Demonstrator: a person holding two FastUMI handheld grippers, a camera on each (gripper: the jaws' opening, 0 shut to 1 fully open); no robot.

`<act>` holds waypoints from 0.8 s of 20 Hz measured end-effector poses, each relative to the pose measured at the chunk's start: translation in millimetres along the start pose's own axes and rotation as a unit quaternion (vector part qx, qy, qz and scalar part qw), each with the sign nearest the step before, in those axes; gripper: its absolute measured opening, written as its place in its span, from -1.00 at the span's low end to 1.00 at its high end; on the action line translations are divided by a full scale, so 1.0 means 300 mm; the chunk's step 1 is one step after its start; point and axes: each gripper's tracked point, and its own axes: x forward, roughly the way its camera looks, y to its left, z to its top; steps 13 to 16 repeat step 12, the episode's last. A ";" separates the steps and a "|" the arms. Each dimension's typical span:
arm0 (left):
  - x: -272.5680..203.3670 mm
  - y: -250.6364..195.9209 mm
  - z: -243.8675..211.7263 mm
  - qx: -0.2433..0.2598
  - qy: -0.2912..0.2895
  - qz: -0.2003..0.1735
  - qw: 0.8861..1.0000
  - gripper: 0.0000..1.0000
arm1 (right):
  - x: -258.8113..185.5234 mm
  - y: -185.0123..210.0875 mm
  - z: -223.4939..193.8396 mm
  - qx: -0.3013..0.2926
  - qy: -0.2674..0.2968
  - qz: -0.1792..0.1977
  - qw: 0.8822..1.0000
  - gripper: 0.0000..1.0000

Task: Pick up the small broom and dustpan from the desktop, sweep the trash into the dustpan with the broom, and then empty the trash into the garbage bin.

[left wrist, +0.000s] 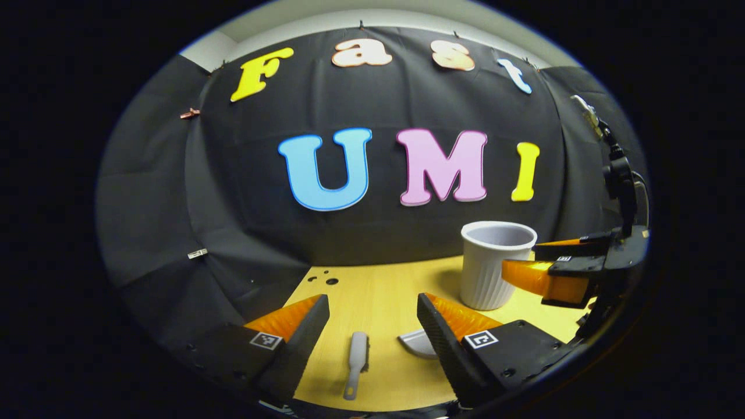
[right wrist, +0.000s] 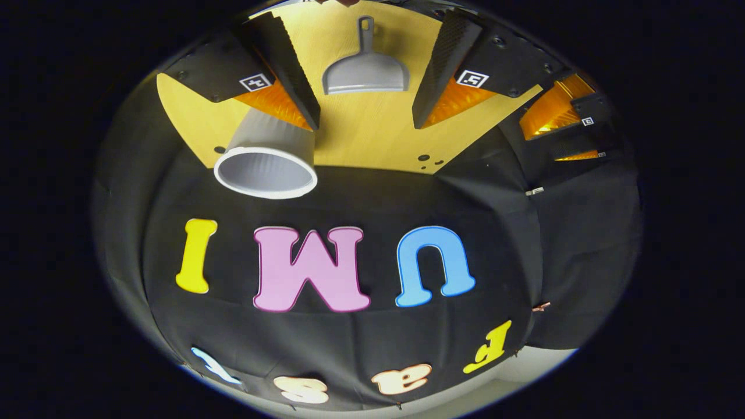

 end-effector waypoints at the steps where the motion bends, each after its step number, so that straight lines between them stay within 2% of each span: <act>1: 0.002 -0.003 0.005 -0.010 -0.012 -0.004 1.000 0.95 | -0.016 -0.005 -0.007 -0.001 -0.008 -0.004 1.000 0.97; 3: 0.009 0.004 0.003 -0.020 -0.030 -0.002 0.999 0.96 | -0.056 -0.018 -0.023 0.002 -0.015 -0.006 1.000 0.97; 5: 0.019 0.000 -0.015 -0.026 -0.022 -0.002 0.999 0.95 | -0.088 -0.052 -0.054 0.004 -0.012 -0.018 1.000 0.97; 11: 0.040 -0.026 -0.066 -0.019 0.002 -0.032 0.999 0.95 | -0.144 -0.094 -0.159 0.005 0.009 -0.053 0.999 0.97; 16: 0.030 -0.038 -0.098 -0.025 0.009 -0.038 0.999 0.96 | -0.145 -0.088 -0.173 0.009 0.015 -0.053 0.998 0.98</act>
